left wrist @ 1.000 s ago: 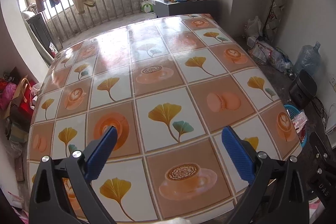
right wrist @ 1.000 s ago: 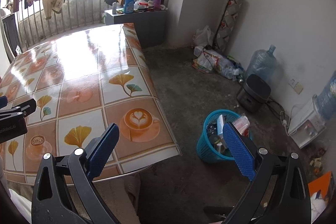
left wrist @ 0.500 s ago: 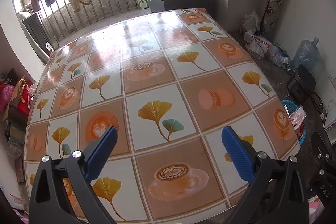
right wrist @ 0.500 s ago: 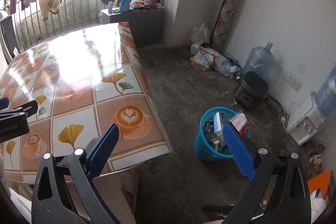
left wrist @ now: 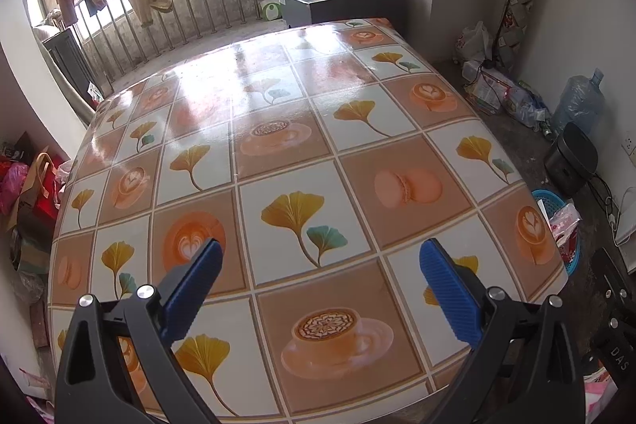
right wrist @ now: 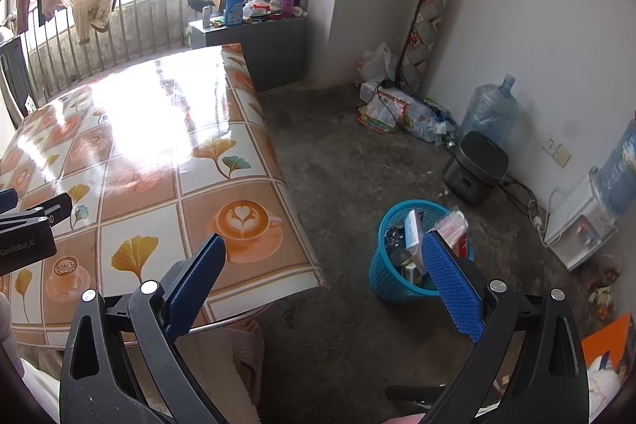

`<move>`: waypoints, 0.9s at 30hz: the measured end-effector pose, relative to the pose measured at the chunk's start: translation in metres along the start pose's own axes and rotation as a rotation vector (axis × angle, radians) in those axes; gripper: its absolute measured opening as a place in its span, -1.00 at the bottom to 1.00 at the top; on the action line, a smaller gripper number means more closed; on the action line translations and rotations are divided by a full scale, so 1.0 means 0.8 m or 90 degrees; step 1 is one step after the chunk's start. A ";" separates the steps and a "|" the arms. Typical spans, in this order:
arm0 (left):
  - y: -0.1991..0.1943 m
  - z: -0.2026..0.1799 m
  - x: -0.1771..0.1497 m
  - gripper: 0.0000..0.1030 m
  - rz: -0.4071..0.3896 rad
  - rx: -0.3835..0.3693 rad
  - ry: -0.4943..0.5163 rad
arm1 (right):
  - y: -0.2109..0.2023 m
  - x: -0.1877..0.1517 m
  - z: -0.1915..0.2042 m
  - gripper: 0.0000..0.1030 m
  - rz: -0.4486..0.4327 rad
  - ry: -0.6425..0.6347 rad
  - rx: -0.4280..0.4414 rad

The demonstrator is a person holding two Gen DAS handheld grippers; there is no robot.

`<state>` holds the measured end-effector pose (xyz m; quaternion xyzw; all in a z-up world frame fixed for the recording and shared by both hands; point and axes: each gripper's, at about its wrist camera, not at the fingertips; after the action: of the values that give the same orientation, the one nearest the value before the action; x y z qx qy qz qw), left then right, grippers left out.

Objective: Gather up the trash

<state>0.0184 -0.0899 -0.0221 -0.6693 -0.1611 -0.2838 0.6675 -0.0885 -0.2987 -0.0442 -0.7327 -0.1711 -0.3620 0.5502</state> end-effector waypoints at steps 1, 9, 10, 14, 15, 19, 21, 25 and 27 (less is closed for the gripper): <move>0.000 0.000 0.000 0.89 0.000 0.000 0.000 | 0.000 0.000 0.000 0.84 0.000 0.000 0.000; -0.001 0.000 -0.001 0.89 0.000 -0.002 0.001 | 0.000 0.000 0.001 0.84 0.000 0.000 0.000; -0.001 0.000 -0.001 0.89 0.001 -0.001 0.000 | 0.000 0.000 0.000 0.84 0.000 0.000 0.000; -0.001 0.000 -0.001 0.89 0.002 -0.002 0.001 | -0.001 -0.001 0.002 0.84 0.001 -0.001 -0.001; 0.000 0.000 -0.001 0.89 0.003 -0.002 0.001 | -0.001 -0.001 0.002 0.84 0.001 0.000 0.000; -0.001 0.000 -0.001 0.89 0.002 -0.002 0.001 | -0.002 -0.001 0.002 0.84 0.001 0.001 -0.001; -0.001 0.000 -0.001 0.89 0.002 -0.003 0.001 | -0.001 -0.001 0.002 0.84 0.001 0.000 -0.001; -0.001 0.000 -0.001 0.89 0.002 -0.003 0.001 | -0.002 -0.001 0.002 0.84 0.001 0.000 -0.001; -0.001 0.000 -0.001 0.89 0.002 -0.003 0.000 | -0.002 -0.001 0.002 0.84 0.001 0.000 -0.001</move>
<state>0.0177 -0.0896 -0.0220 -0.6710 -0.1593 -0.2833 0.6664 -0.0897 -0.2963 -0.0442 -0.7331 -0.1701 -0.3619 0.5502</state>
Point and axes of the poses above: each gripper's, at about its wrist camera, not at the fingertips, and y roughly the way its jaws point, z to its left, x to its top, and after that the axes turned 2 degrees about -x, right-handed
